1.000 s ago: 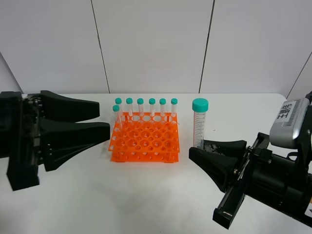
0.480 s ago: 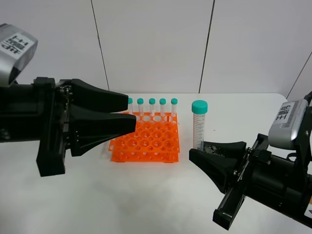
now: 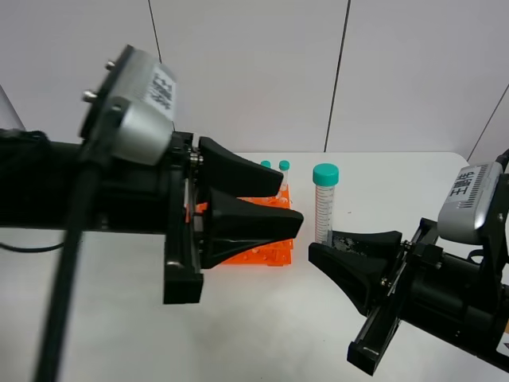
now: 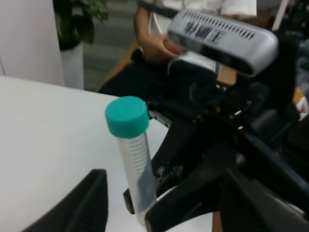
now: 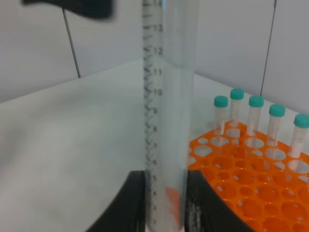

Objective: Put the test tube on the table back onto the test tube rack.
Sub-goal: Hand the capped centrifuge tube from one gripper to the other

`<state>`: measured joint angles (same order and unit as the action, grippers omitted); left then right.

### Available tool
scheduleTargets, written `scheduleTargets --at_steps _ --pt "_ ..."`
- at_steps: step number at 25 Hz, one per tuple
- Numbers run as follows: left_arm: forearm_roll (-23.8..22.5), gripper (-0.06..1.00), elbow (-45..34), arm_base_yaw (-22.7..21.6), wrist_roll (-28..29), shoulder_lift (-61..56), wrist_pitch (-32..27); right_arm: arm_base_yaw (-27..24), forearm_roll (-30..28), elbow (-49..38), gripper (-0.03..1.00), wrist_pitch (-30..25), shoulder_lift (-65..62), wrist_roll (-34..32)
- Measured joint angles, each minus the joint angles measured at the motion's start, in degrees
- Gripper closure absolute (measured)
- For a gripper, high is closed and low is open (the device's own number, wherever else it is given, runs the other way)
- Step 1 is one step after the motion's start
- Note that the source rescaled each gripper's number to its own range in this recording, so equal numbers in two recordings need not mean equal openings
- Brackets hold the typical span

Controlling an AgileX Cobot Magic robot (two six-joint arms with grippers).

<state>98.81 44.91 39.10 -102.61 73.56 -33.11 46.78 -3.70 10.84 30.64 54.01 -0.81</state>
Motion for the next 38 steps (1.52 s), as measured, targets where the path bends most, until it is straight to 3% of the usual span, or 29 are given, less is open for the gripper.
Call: scheduleTargets --at_steps 12,24,25,27,30,38 --pt "0.0 0.18 8.2 0.8 -0.6 8.7 -2.7 0.0 0.0 0.0 0.93 0.0 0.0 0.0" --pt "0.1 0.2 9.5 0.8 -0.6 9.1 -2.8 0.0 0.0 0.0 0.93 0.1 0.0 1.2" --pt "0.1 0.24 9.5 0.8 -0.6 9.1 -2.8 0.0 0.0 0.0 0.93 0.1 0.0 1.2" --pt "0.1 0.41 9.5 0.8 -0.6 9.1 -3.0 0.0 0.0 0.0 0.93 0.1 0.0 1.2" --pt "0.2 0.94 9.5 0.8 -0.7 9.1 -3.2 0.0 -0.2 0.0 0.93 0.0 0.0 1.3" --pt "0.2 0.94 9.5 0.8 -0.9 9.1 -4.0 0.0 -0.4 0.0 0.93 0.1 0.0 1.4"
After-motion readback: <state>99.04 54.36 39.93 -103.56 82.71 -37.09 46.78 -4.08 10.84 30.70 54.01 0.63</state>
